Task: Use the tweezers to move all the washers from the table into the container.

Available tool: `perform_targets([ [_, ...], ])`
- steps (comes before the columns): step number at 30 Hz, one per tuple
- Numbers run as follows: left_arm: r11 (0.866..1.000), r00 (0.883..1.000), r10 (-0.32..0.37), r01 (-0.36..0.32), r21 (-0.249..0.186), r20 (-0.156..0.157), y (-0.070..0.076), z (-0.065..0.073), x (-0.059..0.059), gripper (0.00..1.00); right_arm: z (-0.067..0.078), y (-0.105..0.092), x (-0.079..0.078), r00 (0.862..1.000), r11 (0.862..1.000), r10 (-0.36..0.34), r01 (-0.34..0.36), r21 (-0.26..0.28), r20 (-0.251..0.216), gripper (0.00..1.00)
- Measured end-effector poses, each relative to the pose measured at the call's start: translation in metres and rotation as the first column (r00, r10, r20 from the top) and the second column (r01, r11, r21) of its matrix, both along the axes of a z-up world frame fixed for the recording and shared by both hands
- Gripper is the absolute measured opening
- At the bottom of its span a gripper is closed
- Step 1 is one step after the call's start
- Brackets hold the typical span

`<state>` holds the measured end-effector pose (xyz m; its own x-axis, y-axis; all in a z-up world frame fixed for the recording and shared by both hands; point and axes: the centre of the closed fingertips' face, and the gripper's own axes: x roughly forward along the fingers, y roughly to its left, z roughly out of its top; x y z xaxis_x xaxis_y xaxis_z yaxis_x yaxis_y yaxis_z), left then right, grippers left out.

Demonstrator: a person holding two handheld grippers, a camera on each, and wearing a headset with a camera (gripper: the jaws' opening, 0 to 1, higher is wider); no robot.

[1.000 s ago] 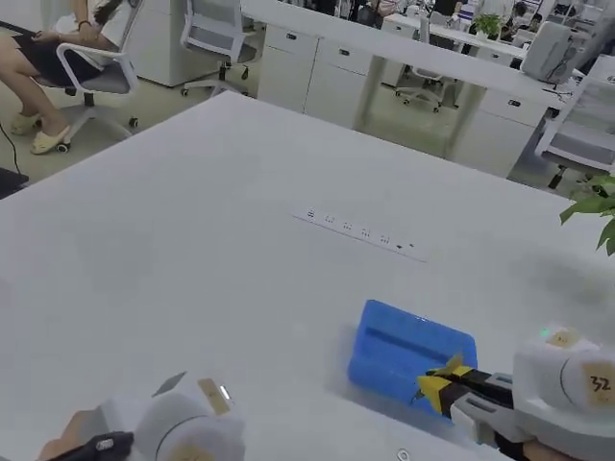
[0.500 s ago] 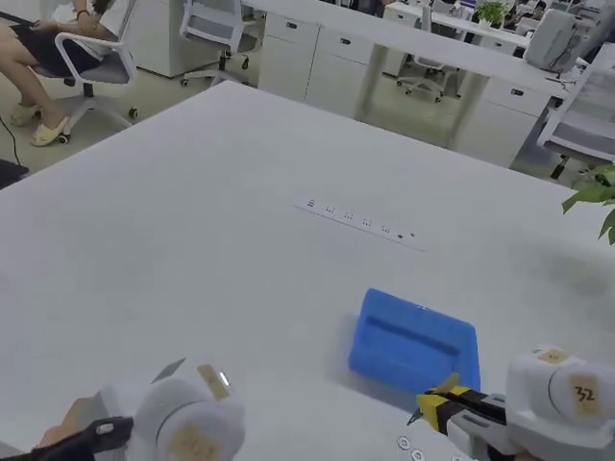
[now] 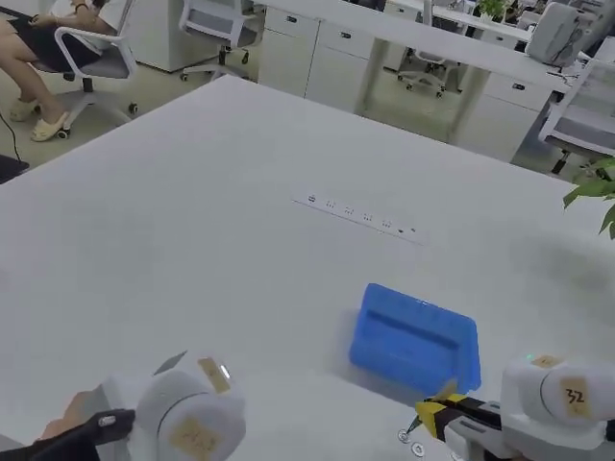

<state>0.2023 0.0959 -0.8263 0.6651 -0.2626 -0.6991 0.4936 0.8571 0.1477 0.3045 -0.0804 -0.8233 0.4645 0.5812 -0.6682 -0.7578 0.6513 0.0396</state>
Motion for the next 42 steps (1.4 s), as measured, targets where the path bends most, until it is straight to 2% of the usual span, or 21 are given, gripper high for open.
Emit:
perform_targets([
  [5, 1.0, 1.0, -0.001, 0.001, 0.004, -0.001, 0.0, 0.0, 0.0, 0.78, -0.004, -0.002, 0.0, 1.0, 1.0, -0.011, 0.011, -0.003, -0.009, 0.03],
  [15, 1.0, 1.0, -0.008, 0.008, 0.008, -0.005, 0.0, -0.001, -0.001, 0.78, -0.004, 0.0, 0.001, 1.0, 1.0, -0.014, 0.014, 0.008, 0.002, 0.03],
  [26, 1.0, 1.0, -0.012, 0.012, 0.008, -0.007, -0.001, -0.001, -0.001, 0.78, -0.004, -0.003, 0.002, 1.0, 1.0, -0.018, 0.018, -0.006, -0.013, 0.02],
  [37, 1.0, 1.0, -0.005, 0.005, 0.012, -0.003, 0.0, -0.001, -0.001, 0.78, 0.007, -0.004, 0.004, 1.0, 1.0, -0.009, 0.009, -0.002, 0.002, 0.02],
  [42, 1.0, 1.0, -0.004, 0.004, 0.011, -0.003, 0.0, 0.0, -0.001, 0.78, 0.016, -0.003, 0.008, 1.0, 1.0, -0.006, 0.006, 0.004, 0.021, 0.02],
])
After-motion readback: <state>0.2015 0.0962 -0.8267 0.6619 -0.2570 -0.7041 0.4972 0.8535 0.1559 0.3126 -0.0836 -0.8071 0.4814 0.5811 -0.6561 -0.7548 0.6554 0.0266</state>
